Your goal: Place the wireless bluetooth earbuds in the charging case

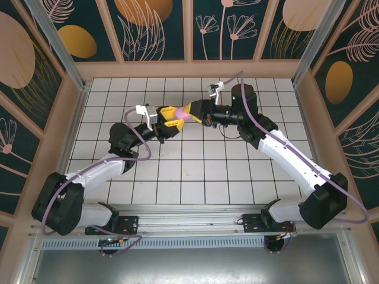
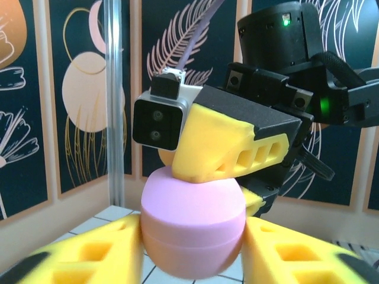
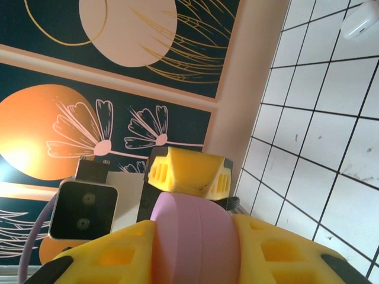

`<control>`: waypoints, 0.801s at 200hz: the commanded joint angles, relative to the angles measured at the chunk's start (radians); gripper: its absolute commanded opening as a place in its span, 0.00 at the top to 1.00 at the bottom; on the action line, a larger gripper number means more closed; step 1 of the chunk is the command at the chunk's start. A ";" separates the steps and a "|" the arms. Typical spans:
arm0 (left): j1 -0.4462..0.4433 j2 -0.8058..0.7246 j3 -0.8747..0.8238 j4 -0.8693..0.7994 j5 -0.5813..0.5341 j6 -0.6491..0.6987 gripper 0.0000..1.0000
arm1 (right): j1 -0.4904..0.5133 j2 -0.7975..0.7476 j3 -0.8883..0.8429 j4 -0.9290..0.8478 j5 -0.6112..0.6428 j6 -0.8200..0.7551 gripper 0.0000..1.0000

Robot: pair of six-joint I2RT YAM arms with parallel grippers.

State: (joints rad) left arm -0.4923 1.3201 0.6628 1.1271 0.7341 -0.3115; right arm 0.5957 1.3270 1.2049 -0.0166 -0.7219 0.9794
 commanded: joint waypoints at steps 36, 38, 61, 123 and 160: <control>0.031 -0.045 0.149 -0.508 0.060 0.164 0.36 | -0.009 -0.080 -0.136 0.165 0.057 0.105 0.86; 0.037 -0.042 0.154 -0.513 0.068 0.161 0.36 | -0.010 -0.082 -0.140 0.170 0.062 0.110 0.86; 0.066 -0.013 0.155 -0.469 0.121 0.111 0.38 | -0.016 -0.126 -0.203 0.231 0.122 0.156 0.87; 0.012 0.042 0.169 -0.468 0.157 0.236 0.39 | -0.027 -0.208 -0.345 0.372 0.231 0.287 0.87; -0.017 0.103 0.197 -0.420 0.186 0.198 0.37 | -0.030 -0.221 -0.350 0.353 0.249 0.286 0.88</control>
State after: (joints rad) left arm -0.4892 1.3804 0.8383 0.6926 0.8684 -0.1230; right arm 0.5705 1.1469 0.8516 0.2459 -0.5041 1.2411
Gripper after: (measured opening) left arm 0.622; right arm 0.276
